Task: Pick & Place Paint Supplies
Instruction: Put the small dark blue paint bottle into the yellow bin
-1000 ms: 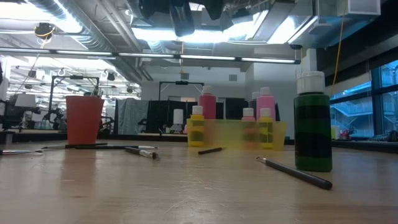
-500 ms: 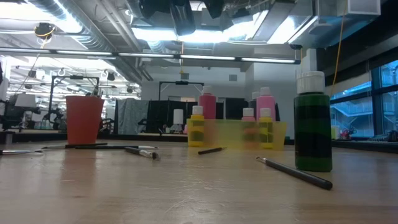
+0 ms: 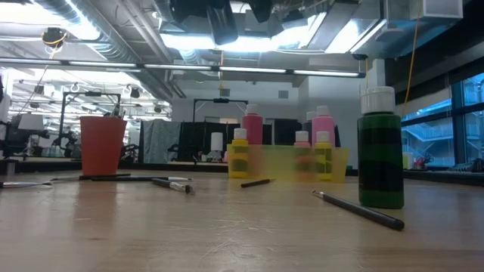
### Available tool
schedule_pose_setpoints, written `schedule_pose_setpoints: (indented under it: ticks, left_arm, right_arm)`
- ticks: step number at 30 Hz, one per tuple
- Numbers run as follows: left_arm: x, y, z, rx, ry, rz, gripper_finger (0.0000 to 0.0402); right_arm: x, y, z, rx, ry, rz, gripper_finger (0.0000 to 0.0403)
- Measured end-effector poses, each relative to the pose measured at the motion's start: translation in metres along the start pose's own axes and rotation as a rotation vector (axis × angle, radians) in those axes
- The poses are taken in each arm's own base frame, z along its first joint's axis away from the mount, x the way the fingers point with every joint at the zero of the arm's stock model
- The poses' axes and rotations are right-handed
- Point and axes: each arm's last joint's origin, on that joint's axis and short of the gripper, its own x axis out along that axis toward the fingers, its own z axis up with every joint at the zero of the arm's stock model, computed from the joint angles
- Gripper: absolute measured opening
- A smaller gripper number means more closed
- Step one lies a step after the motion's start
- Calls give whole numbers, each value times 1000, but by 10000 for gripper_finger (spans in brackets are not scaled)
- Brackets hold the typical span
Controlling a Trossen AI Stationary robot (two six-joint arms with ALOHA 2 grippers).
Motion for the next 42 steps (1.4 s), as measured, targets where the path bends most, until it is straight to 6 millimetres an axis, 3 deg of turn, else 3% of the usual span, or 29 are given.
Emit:
schedule_pose_setpoints:
  ticks: [21,30,36,42]
  left_arm:
    - [0,1,-2,-9,24,16,143]
    - [-2,0,1,-9,6,2,145]
    - [-5,1,3,41,-15,13,169]
    - [-20,4,9,31,-73,39,207]
  right_arm:
    - [1,0,-1,1,9,-4,112]
    - [-9,0,3,2,2,-24,112]
    - [-21,-1,5,6,30,-54,108]
    - [-32,-2,1,20,83,-109,108]
